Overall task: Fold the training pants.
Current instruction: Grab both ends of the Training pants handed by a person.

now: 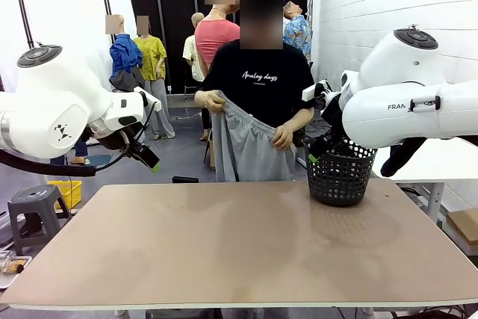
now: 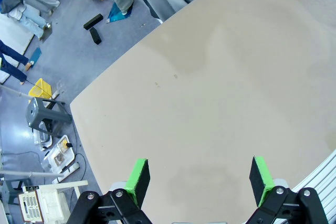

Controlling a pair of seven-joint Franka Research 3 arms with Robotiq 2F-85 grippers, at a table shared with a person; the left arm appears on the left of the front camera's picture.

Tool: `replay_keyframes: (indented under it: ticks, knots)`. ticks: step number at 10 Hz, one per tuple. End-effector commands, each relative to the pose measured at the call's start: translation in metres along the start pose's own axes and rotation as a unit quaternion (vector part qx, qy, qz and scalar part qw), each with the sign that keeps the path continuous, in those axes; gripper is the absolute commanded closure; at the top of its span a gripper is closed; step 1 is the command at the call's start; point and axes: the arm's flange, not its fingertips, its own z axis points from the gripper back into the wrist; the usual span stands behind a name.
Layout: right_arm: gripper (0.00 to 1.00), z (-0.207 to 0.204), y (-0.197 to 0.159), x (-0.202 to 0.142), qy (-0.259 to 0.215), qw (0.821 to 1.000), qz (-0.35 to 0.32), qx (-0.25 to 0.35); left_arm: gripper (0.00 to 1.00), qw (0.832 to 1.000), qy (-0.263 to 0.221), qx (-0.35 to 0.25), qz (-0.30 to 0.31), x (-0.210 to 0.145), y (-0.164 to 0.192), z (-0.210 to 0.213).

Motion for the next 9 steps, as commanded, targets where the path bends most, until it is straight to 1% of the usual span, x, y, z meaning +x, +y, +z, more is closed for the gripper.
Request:
replay_keyframes:
  ticks: [1,9]
  knots:
    - [0.0,-0.0002,-0.0011,0.0008,0.0,1.0,-0.002,-0.001,0.0,1.0,0.0,-0.001,-0.001,0.0031,0.001,0.0002]
    - [0.0,-0.0002,-0.0011,0.0008,0.0,1.0,-0.002,-0.001,0.0,1.0,0.0,-0.001,-0.001,0.0031,0.001,0.0002]
